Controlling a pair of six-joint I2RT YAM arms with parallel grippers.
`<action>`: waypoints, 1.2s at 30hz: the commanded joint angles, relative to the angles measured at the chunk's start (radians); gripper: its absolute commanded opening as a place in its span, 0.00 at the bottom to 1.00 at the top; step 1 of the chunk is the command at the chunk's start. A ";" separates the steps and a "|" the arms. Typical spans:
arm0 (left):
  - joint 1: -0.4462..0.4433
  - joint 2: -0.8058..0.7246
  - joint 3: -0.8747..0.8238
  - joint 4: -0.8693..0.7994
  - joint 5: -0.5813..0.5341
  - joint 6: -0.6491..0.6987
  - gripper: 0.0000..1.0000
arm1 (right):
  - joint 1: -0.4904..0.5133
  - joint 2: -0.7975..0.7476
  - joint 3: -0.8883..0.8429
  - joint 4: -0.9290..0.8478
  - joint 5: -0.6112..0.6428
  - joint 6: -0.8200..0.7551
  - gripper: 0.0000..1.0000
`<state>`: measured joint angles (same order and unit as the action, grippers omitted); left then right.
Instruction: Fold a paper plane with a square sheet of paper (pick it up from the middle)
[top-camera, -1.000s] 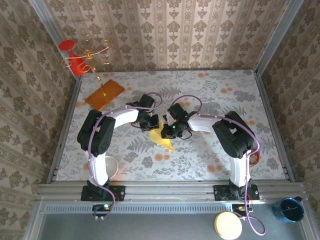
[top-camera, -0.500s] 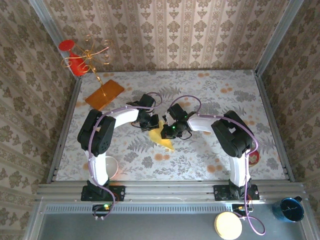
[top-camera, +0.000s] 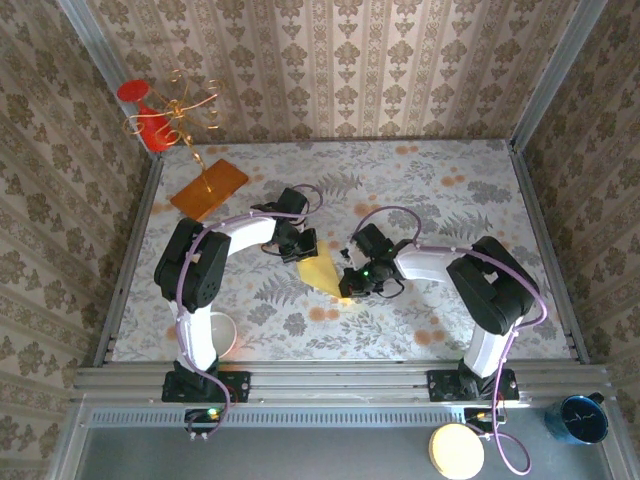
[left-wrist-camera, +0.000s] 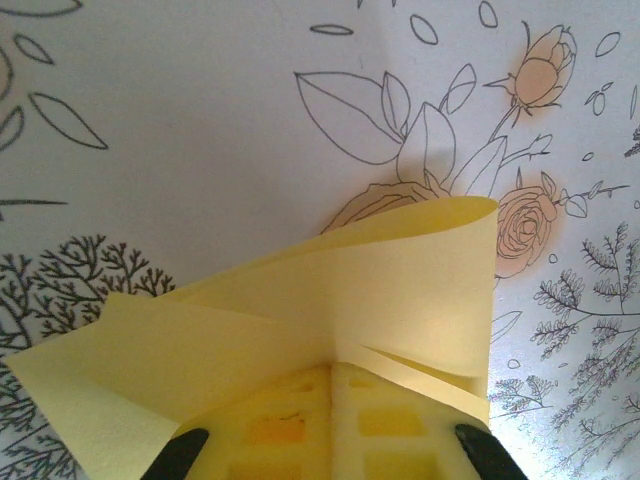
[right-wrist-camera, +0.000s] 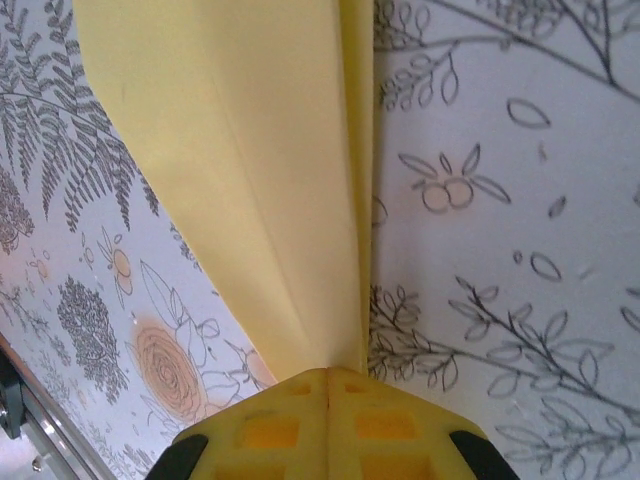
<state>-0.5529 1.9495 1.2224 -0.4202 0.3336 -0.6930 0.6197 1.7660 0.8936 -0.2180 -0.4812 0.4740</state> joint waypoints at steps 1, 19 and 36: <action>0.016 0.080 -0.061 -0.073 -0.088 -0.003 0.06 | 0.001 -0.019 -0.035 -0.108 -0.008 0.009 0.06; 0.007 -0.136 -0.018 0.068 0.063 -0.020 0.21 | -0.037 -0.158 -0.060 0.109 0.084 0.092 0.34; 0.126 -0.465 -0.409 0.308 0.026 -0.185 0.53 | -0.069 0.129 0.201 0.144 -0.080 -0.028 0.33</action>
<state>-0.4400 1.5257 0.8326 -0.1722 0.3481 -0.8421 0.5499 1.8637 1.0554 -0.0525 -0.5121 0.4950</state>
